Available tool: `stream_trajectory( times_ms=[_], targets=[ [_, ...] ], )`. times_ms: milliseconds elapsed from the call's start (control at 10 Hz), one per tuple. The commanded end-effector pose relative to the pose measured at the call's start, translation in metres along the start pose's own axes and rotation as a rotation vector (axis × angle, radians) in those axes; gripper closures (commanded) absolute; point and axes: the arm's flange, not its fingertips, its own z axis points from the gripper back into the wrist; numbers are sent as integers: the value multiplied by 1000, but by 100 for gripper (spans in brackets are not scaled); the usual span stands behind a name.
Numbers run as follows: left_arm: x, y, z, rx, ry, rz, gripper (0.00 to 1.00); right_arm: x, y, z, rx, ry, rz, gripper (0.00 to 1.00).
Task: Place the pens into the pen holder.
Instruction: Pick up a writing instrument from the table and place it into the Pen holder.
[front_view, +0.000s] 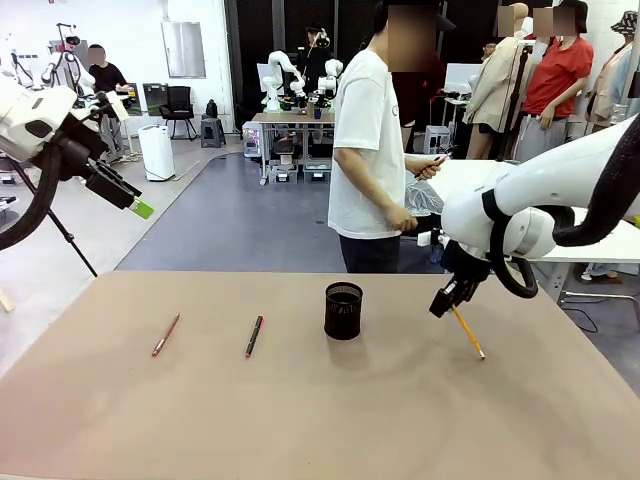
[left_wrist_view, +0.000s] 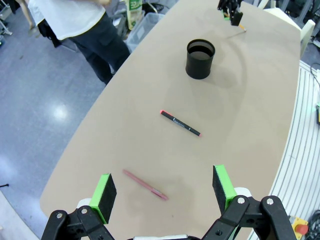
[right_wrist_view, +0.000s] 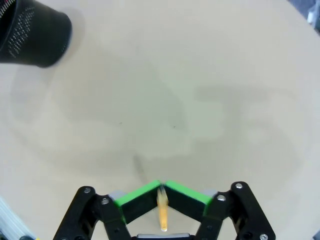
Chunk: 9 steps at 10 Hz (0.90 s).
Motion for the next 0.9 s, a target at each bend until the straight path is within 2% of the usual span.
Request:
stream_trajectory(
  times_ms=[0,200,400,800],
  targets=[
    [0,1,1,-4,-3,-4,0,1,1,-8,-16,13,44,77],
    [0,1,1,-4,-3,-4,0,3,8,-12,-46,29,40,40],
    [0,1,1,-4,-3,-4,0,7,9,-18,-58,86,43,2],
    [0,1,1,-4,-3,-4,0,23,11,-28,-98,145,79,0]
  ],
)
